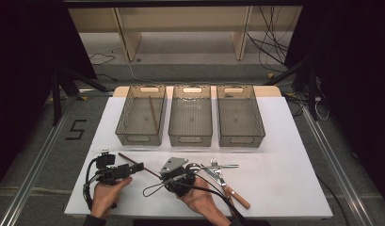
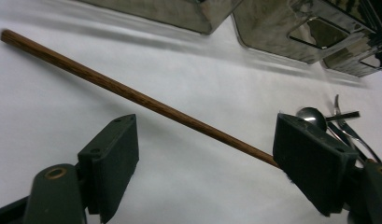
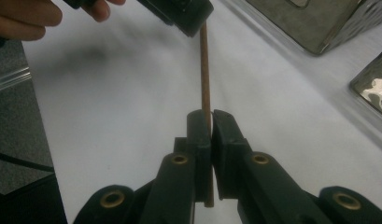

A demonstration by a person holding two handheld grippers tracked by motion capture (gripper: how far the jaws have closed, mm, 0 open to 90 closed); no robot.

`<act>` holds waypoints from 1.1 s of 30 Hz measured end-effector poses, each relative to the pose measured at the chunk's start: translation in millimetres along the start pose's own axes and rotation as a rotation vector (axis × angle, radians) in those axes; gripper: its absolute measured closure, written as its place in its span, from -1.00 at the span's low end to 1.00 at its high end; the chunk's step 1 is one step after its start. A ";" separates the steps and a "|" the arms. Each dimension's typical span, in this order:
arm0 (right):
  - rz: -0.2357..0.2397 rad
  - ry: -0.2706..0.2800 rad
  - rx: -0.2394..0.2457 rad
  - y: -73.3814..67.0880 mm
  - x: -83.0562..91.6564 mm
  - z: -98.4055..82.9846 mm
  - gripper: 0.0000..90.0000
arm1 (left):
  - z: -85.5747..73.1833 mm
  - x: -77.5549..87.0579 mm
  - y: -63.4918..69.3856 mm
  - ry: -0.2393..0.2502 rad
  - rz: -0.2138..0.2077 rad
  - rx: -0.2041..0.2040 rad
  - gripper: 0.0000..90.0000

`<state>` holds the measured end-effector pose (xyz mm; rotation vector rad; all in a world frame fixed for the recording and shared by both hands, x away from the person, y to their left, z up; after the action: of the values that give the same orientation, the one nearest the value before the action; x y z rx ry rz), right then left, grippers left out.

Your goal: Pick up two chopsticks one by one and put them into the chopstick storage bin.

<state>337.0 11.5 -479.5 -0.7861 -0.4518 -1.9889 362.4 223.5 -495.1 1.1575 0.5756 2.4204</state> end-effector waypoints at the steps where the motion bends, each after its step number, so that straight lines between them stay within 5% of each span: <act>1: 0.000 -0.001 0.005 0.0 0.2 0.0 0.93 | -0.8 -1.3 -0.1 -0.009 -0.012 0.009 -0.49; 24: 0.010 0.010 0.019 -3.9 0.3 -1.4 0.93 | -5.5 -21.8 3.2 -0.057 -0.101 0.102 -0.38; 33: 0.023 0.013 0.032 -6.4 0.5 -2.1 0.93 | -4.4 -19.7 0.3 -0.017 -0.137 0.140 -0.08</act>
<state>330.5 13.2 -480.7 -0.7541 -0.4641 -1.9600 370.2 212.3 -510.0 1.1530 0.8028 2.2829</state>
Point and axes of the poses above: each handheld gripper's, and its own axes: x roughly backward along the jaws, z roughly out of its top, y roughly to its right, the point moved 3 cm from there along -x, roughly forward along the jaws, and after that the axes turned 1 degree about z, right-handed, at the moved point
